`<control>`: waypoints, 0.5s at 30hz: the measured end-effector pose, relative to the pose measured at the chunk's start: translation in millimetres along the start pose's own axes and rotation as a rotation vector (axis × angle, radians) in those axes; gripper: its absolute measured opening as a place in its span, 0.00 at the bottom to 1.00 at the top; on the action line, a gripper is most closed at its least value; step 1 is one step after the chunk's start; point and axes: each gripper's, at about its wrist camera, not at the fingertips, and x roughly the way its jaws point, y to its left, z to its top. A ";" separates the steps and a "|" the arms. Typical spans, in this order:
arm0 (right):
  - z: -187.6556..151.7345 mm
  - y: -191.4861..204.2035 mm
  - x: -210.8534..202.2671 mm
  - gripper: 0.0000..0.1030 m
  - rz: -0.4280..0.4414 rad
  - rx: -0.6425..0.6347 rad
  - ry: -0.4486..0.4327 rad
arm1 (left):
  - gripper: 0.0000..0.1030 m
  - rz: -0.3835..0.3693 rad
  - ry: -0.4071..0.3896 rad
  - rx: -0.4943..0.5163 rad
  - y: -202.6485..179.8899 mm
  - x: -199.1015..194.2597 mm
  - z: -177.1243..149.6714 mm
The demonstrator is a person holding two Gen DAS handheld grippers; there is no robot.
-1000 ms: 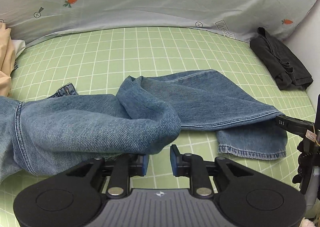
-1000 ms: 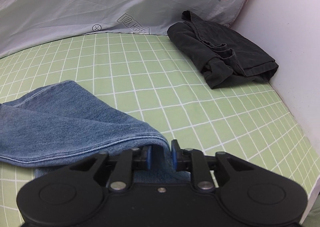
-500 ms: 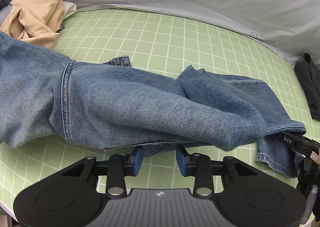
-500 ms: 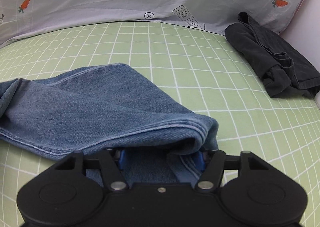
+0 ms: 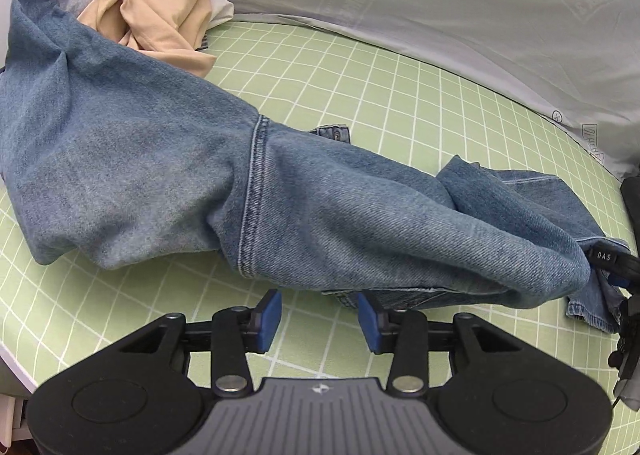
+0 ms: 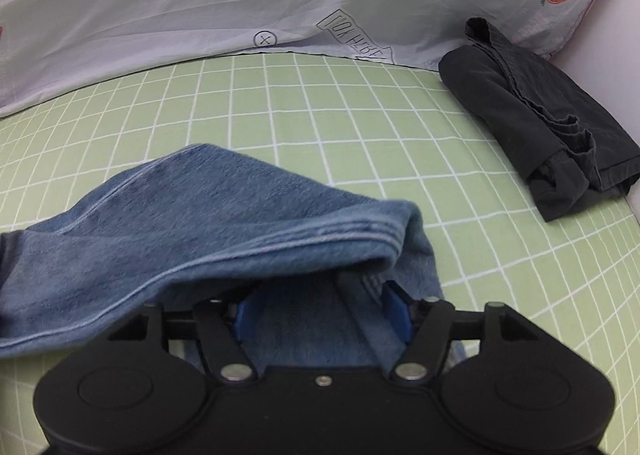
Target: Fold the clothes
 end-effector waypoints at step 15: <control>-47.9 111.5 -128.7 0.86 0.012 0.070 -0.167 | 0.43 0.029 -0.002 -0.048 157.7 -40.3 -27.3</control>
